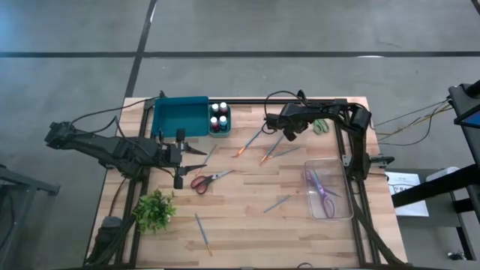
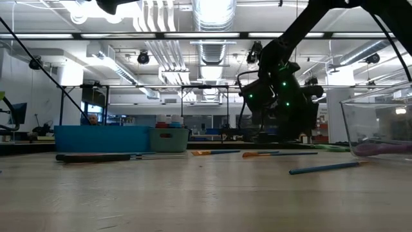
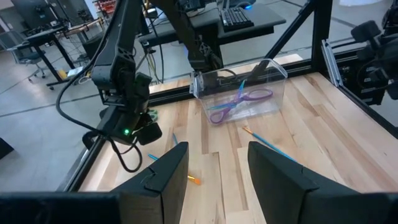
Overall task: Pick & Place Paint Supplies
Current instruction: Put the green scissors into the transparent bin
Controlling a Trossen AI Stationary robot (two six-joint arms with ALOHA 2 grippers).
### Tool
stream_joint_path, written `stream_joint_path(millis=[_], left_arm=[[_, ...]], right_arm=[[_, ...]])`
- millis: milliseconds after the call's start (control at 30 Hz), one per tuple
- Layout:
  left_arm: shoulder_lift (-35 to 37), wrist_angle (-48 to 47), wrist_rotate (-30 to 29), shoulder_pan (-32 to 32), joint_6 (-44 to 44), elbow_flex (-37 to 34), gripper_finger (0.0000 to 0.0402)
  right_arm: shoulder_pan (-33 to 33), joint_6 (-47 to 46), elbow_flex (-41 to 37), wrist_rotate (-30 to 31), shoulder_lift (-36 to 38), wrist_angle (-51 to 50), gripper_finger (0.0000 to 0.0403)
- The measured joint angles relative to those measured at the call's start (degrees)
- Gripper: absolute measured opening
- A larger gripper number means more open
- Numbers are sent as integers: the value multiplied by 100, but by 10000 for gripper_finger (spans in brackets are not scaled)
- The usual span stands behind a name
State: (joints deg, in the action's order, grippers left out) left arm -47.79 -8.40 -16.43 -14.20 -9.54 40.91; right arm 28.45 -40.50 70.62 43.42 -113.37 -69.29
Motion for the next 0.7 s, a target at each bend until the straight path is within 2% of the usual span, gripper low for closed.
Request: stream_joint_path(millis=[700], left_arm=[[0,-2,0,-1,-26,0,173]], right_arm=[[615,979,222,-349,-233,307,123]])
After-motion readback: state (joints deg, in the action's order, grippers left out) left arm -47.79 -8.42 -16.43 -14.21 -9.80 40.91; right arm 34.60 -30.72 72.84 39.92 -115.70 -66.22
